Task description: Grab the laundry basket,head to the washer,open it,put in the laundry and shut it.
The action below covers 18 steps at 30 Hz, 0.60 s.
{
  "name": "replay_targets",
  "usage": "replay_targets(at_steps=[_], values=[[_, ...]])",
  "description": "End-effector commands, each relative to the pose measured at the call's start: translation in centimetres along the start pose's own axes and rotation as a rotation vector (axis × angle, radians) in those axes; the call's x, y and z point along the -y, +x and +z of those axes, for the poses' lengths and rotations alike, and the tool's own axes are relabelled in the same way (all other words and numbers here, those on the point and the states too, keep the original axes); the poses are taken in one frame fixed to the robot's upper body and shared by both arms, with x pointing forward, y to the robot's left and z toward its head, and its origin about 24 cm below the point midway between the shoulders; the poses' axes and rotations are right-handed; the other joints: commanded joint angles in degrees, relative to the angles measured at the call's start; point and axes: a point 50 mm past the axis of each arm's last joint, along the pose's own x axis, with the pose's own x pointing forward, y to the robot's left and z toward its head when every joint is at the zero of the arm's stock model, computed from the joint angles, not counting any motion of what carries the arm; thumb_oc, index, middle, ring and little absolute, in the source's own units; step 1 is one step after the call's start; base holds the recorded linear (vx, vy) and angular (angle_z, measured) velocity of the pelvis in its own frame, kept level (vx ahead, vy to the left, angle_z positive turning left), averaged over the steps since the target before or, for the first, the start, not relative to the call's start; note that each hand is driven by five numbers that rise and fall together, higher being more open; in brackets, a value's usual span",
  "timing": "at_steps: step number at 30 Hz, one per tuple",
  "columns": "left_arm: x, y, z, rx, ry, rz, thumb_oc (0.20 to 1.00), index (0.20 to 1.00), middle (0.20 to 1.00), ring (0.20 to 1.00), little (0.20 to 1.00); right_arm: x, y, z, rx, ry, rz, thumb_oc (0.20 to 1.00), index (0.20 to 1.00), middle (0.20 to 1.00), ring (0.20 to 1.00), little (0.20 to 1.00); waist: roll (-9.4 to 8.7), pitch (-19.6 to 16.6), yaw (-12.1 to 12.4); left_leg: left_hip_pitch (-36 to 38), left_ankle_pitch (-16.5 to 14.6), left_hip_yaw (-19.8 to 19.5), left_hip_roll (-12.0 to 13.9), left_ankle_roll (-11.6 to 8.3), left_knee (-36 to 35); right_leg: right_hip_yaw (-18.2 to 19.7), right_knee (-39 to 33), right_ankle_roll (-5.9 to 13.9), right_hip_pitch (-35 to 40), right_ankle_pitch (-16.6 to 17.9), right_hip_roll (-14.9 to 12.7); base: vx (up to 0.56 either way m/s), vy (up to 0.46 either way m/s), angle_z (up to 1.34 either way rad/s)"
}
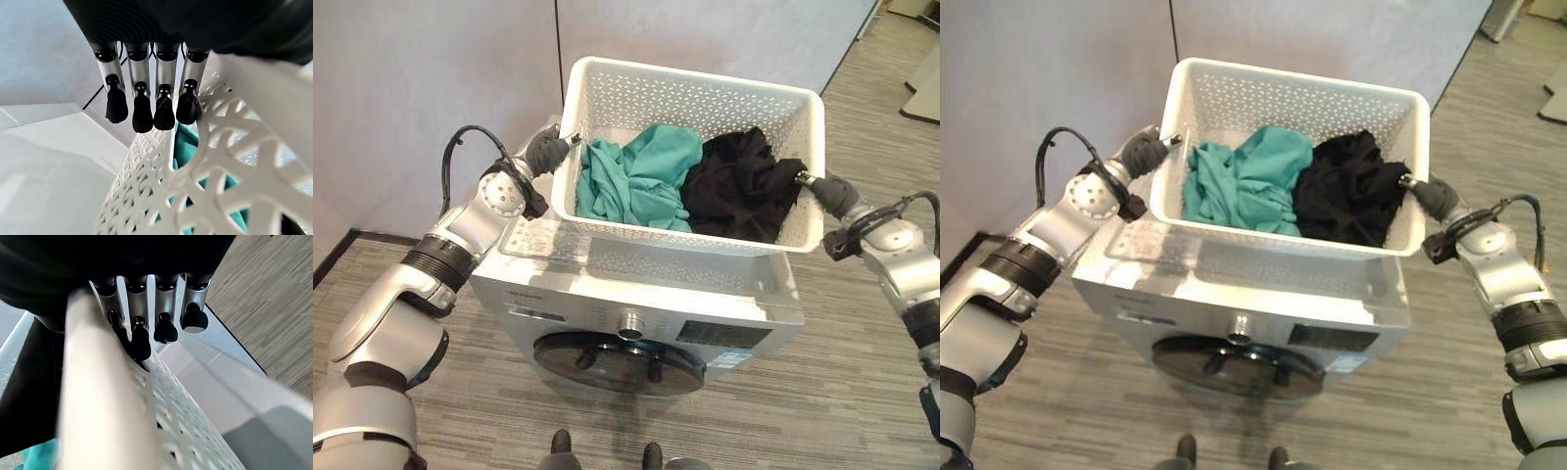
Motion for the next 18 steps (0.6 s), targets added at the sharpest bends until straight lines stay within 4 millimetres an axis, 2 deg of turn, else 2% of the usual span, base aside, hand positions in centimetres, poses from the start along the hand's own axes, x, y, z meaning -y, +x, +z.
replay_targets(at_steps=[1,6,7,8,9,12,18], values=[[-6.1,-0.4,-1.5,-0.085,-0.033,0.210,0.200,0.200,0.200,0.200,0.200,0.7,-0.9,-3.0,-0.149,-0.069,0.019,0.200,0.200,0.200,0.200,0.200,2.35,-2.87,4.27,1.89,-4.87,1.16,3.38,-0.24,2.66,-1.56,5.50,3.05,-2.09,-4.25,-2.30,0.05,0.051,-0.03],[-6.5,-0.6,-2.9,-0.181,0.038,0.167,0.200,0.200,0.200,0.200,0.200,1.5,-1.4,-3.7,-0.221,-0.121,0.068,0.200,0.200,0.200,0.200,0.200,1.90,-3.00,4.49,2.85,-5.09,1.47,3.35,-0.03,1.65,-2.09,5.83,3.62,-2.11,-4.34,-2.43,0.03,0.028,0.06],[-6.5,-0.7,-3.3,-0.202,0.058,0.145,0.200,0.200,0.200,0.200,0.200,1.7,-1.4,-3.7,-0.230,-0.130,0.077,0.313,0.313,0.313,0.313,0.313,1.86,-3.01,4.55,3.06,-5.13,1.56,3.38,-0.01,1.48,-2.13,5.99,3.71,-2.16,-4.36,-2.42,0.01,0.012,0.09],[-6.6,-0.8,-3.5,-0.212,0.068,0.139,0.366,0.366,0.366,0.366,0.366,2.0,-1.4,-3.7,-0.242,-0.142,0.079,0.504,0.504,0.504,0.504,0.504,1.85,-3.08,4.63,3.31,-5.15,1.64,3.41,0.02,1.24,-2.12,6.02,3.80,-2.12,-4.38,-2.44,0.02,0.009,0.05],[-6.8,-0.9,-3.7,-0.224,0.077,0.139,1.000,1.000,1.000,1.000,1.000,2.1,-1.3,-3.8,-0.256,-0.151,0.082,1.000,1.000,1.000,1.000,1.000,1.87,-3.07,4.70,3.61,-5.15,1.79,3.47,0.00,1.07,-2.20,6.05,3.85,-2.01,-4.36,-2.45,0.00,0.000,0.00],[-7.1,-1.1,-4.6,-0.277,0.095,0.133,1.000,1.000,1.000,1.000,1.000,2.5,-0.9,-3.7,-0.269,-0.148,0.064,1.000,1.000,1.000,1.000,1.000,2.10,-3.09,4.86,4.18,-5.22,2.00,3.52,0.04,0.72,-2.35,6.04,4.03,-1.96,-4.34,-2.48,0.00,0.003,-0.01],[-7.6,-1.2,-4.6,-0.279,0.108,0.154,1.000,1.000,1.000,1.000,1.000,3.0,-0.6,-3.2,-0.264,-0.144,0.045,1.000,1.000,1.000,1.000,1.000,2.42,-3.22,4.53,4.45,-5.20,1.94,3.53,-0.09,0.17,-2.81,6.29,4.10,-1.94,-4.64,-2.53,0.00,0.001,-0.01]])
